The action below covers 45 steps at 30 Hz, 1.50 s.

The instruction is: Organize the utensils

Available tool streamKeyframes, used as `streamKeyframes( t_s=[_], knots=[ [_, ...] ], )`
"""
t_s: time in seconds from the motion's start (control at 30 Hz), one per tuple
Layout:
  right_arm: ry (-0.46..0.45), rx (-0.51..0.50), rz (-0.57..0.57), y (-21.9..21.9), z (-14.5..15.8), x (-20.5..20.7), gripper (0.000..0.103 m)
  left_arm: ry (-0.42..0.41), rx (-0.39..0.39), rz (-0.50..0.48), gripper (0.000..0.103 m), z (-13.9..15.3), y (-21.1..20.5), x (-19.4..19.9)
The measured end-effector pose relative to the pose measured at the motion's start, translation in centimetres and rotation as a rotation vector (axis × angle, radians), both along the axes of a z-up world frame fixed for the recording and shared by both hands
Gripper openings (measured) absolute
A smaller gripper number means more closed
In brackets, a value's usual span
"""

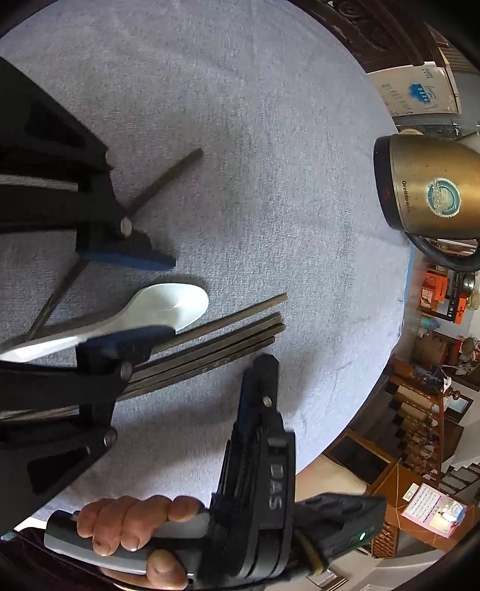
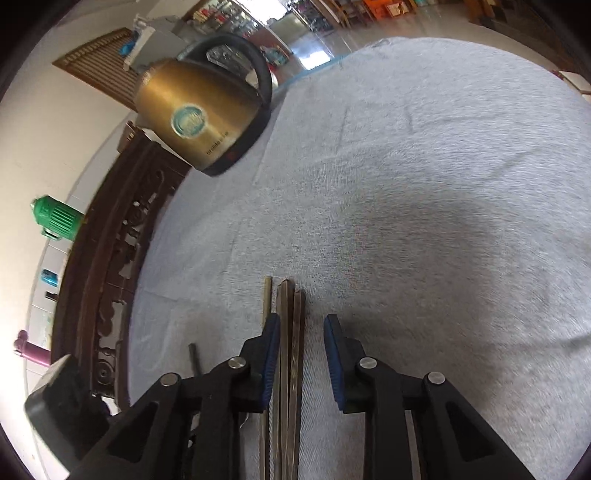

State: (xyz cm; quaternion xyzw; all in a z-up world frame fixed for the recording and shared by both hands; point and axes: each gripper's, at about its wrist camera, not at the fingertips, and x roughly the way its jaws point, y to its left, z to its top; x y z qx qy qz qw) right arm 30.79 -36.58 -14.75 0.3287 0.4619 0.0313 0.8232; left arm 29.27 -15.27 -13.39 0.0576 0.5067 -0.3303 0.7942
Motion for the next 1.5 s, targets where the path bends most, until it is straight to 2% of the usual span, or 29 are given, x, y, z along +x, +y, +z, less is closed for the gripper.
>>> streamKeyframes(
  t_s=[0.03,0.1,0.23,0.3,0.43,0.53,0.57,0.67,0.7,0.9,1.07,1.4,1.5],
  knots=[
    [0.015,-0.016,0.003,0.3,-0.1,0.3,0.019,-0.006,0.001,-0.002,0.024,0.0,0.0,0.1],
    [0.023,-0.056,0.012,0.9,0.1,0.9,0.019,-0.009,0.0,-0.003,0.019,0.0,0.0,0.3],
    [0.058,-0.172,0.051,2.5,0.6,2.2,0.02,-0.002,-0.009,-0.006,0.019,0.1,0.1,0.5],
    [0.09,-0.272,0.095,4.0,1.1,3.0,0.02,-0.005,-0.005,-0.003,0.019,0.2,-0.1,0.6],
    [0.146,-0.404,0.167,6.1,1.6,4.3,0.018,-0.012,-0.001,-0.006,0.022,0.2,-0.9,0.8],
    [0.165,-0.442,0.183,6.4,1.6,4.2,0.013,-0.026,-0.001,-0.005,0.022,0.0,-1.1,0.8],
    [0.156,-0.426,0.186,6.0,1.5,3.9,0.013,-0.03,0.0,-0.003,0.022,0.0,-1.2,0.8],
    [0.134,-0.377,0.156,4.6,1.4,2.9,0.013,-0.056,0.015,0.0,0.007,-0.2,-1.3,0.5],
    [0.129,-0.354,0.143,4.0,1.4,2.4,0.012,-0.061,0.014,0.002,0.007,-0.2,-1.2,0.4],
    [0.109,-0.217,0.063,-0.6,1.0,-0.2,0.012,-0.025,-0.015,0.006,0.006,0.1,0.0,0.1],
    [0.043,-0.097,-0.004,-3.7,1.2,-2.2,0.012,-0.028,-0.011,0.017,0.006,0.2,0.7,0.2],
    [-0.029,0.09,-0.055,-6.2,1.2,-4.6,0.013,-0.065,-0.031,0.03,0.005,1.8,1.9,-0.4],
    [-0.008,0.037,-0.09,-6.5,1.4,-5.2,0.016,-0.02,-0.006,0.036,0.005,1.4,1.7,0.1]
  ],
)
